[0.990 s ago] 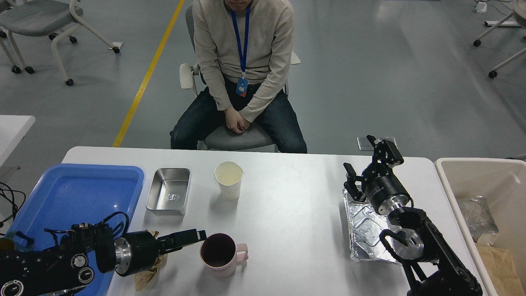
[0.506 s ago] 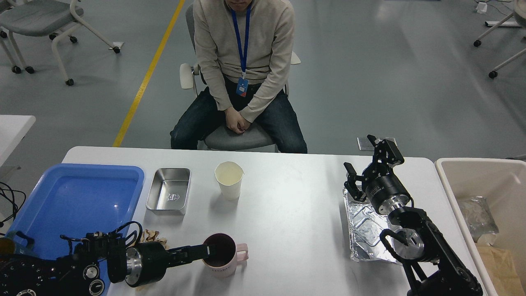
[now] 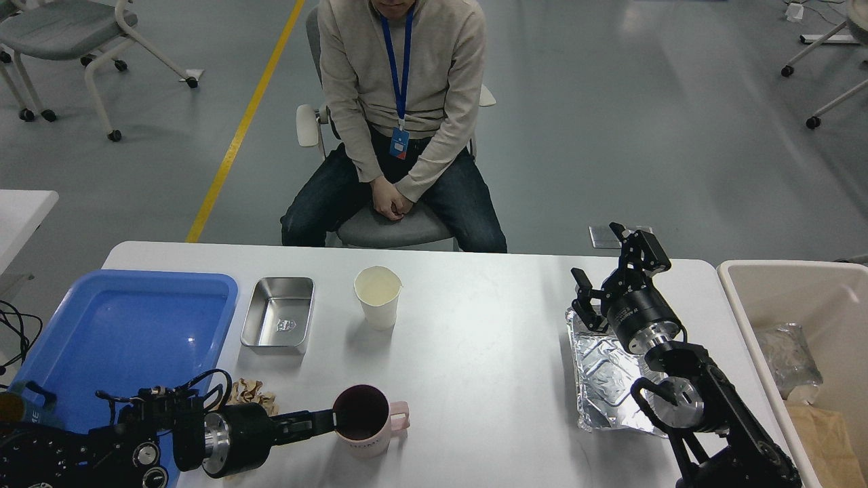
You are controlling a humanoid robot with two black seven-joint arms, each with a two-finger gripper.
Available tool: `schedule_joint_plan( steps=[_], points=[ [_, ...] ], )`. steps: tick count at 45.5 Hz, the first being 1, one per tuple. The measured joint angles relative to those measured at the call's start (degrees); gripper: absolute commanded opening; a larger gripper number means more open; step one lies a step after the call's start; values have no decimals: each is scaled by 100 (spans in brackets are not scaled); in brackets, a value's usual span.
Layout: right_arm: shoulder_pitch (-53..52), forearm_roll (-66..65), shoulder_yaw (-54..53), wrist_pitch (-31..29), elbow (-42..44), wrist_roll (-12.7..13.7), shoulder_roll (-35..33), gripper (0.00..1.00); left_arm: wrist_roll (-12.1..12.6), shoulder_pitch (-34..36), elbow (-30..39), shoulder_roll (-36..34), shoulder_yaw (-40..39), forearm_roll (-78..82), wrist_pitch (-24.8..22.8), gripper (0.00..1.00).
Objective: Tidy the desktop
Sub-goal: 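Grasp the pink mug with the left gripper and lift it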
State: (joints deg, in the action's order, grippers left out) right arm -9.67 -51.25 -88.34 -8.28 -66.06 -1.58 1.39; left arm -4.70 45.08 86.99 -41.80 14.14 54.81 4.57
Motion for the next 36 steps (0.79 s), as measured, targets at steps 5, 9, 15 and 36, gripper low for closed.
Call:
schedule_joint_plan(
  steps=[5,9,15,36],
  points=[
    [0,1,0,0,0,0,-6,100,-21,-14,-6,0,20,-14,1,2],
    [0,1,0,0,0,0,-7,100,-48,-14,-8,-12,67,-56,1,1],
    [0,1,0,4,0,0,-7,100,-72,-12,-15,-39,104,-80,1,0],
    [-8,1,1,19,5,0,0,100,-216,343,345,-565,124,-67,-7,0]
  ],
)
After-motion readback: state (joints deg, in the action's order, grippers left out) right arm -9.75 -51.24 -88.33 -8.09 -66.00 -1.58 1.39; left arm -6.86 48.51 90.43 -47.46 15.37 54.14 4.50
